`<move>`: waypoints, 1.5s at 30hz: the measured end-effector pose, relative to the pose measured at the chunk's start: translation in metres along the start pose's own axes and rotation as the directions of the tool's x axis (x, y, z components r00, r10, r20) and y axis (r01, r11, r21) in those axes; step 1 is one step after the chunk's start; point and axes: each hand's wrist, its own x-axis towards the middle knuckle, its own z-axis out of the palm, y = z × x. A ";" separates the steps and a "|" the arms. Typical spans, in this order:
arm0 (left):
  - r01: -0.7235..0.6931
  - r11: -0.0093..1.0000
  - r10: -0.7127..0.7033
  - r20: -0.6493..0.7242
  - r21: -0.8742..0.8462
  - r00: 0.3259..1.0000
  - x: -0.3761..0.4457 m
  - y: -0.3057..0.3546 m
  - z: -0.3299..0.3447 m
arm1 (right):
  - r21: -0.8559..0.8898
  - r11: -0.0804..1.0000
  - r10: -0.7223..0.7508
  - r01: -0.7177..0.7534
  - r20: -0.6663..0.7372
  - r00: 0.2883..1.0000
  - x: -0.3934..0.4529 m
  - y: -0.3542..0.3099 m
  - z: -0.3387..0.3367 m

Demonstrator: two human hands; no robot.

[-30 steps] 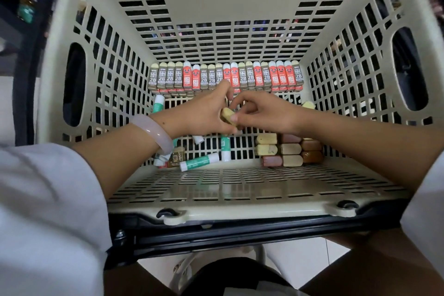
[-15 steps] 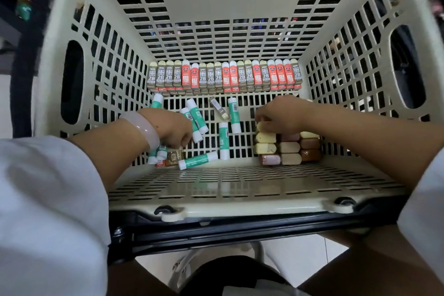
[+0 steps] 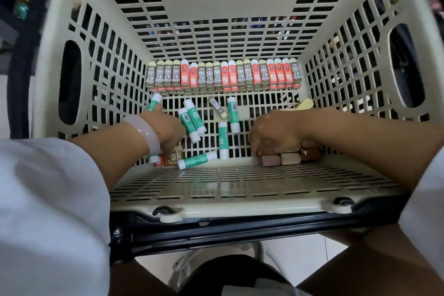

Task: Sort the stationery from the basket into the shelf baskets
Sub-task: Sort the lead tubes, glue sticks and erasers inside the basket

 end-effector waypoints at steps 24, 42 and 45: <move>-0.155 0.910 0.067 -0.231 -0.385 0.971 -0.007 -0.021 -0.021 | 0.175 0.823 0.556 -0.540 -0.062 0.829 -0.013 0.037 -0.007; -0.540 0.280 -0.125 -0.587 -0.794 0.800 -0.026 0.007 -0.043 | 0.580 0.805 0.301 0.125 -0.580 0.757 0.002 0.005 -0.016; -0.527 0.279 -0.121 -0.574 -0.802 0.810 -0.024 0.003 -0.041 | 0.565 0.825 0.398 -0.015 -0.562 0.725 -0.002 0.018 -0.014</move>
